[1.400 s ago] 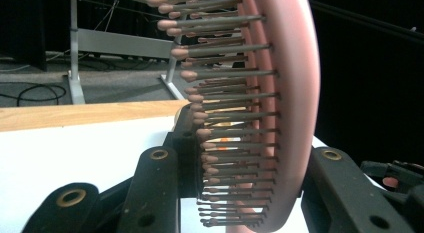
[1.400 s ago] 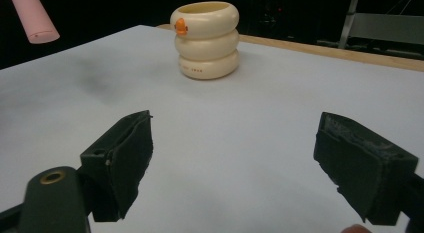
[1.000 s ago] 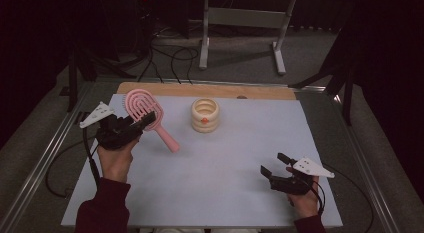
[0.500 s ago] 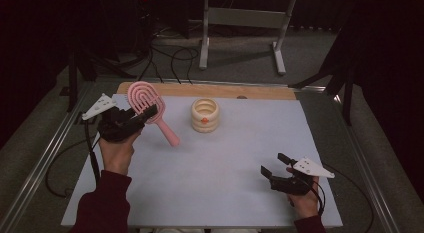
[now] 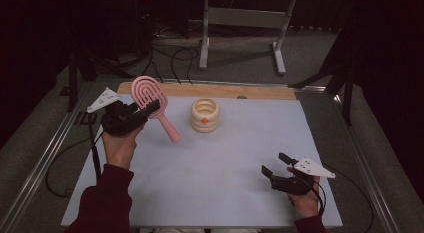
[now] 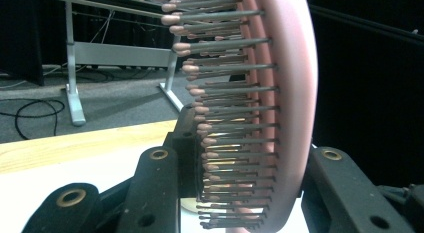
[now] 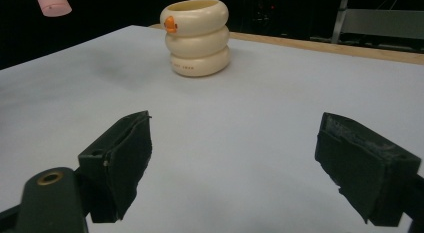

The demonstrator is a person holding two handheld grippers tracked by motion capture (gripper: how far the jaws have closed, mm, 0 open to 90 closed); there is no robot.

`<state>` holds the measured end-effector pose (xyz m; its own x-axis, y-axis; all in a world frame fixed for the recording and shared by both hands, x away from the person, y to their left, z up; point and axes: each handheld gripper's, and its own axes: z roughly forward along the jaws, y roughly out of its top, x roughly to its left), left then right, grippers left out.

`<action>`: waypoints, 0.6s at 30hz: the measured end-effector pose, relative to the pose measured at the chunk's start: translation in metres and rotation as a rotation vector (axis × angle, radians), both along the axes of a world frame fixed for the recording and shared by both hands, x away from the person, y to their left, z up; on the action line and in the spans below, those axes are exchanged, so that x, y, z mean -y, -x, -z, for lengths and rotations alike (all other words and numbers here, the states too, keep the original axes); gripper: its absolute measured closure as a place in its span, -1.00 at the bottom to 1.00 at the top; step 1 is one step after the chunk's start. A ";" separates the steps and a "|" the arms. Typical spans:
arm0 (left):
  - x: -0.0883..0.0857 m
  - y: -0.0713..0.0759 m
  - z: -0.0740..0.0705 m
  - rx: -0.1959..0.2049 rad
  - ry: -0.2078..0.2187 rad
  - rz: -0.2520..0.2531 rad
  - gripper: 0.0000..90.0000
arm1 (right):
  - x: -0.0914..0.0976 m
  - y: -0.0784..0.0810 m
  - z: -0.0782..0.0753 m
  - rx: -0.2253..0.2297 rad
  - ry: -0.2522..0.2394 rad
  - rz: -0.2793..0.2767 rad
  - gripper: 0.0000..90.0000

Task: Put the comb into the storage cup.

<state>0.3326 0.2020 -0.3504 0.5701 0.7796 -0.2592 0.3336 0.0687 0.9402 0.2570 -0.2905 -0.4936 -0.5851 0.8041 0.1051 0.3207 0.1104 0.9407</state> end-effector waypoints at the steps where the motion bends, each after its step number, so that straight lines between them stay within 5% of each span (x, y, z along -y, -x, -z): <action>1: 0.001 -0.002 -0.001 -0.003 0.000 -0.005 0.42 | 0.000 0.000 0.000 -0.001 0.001 -0.002 -0.66; 18: 0.007 -0.015 -0.013 0.003 -0.017 -0.016 0.42 | -0.001 0.000 0.001 -0.001 0.003 -0.005 -0.67</action>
<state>0.3480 0.1950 -0.3372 0.5582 0.7930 -0.2442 0.3299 0.0579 0.9422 0.2575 -0.2894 -0.4948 -0.5891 0.8014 0.1037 0.3212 0.1145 0.9401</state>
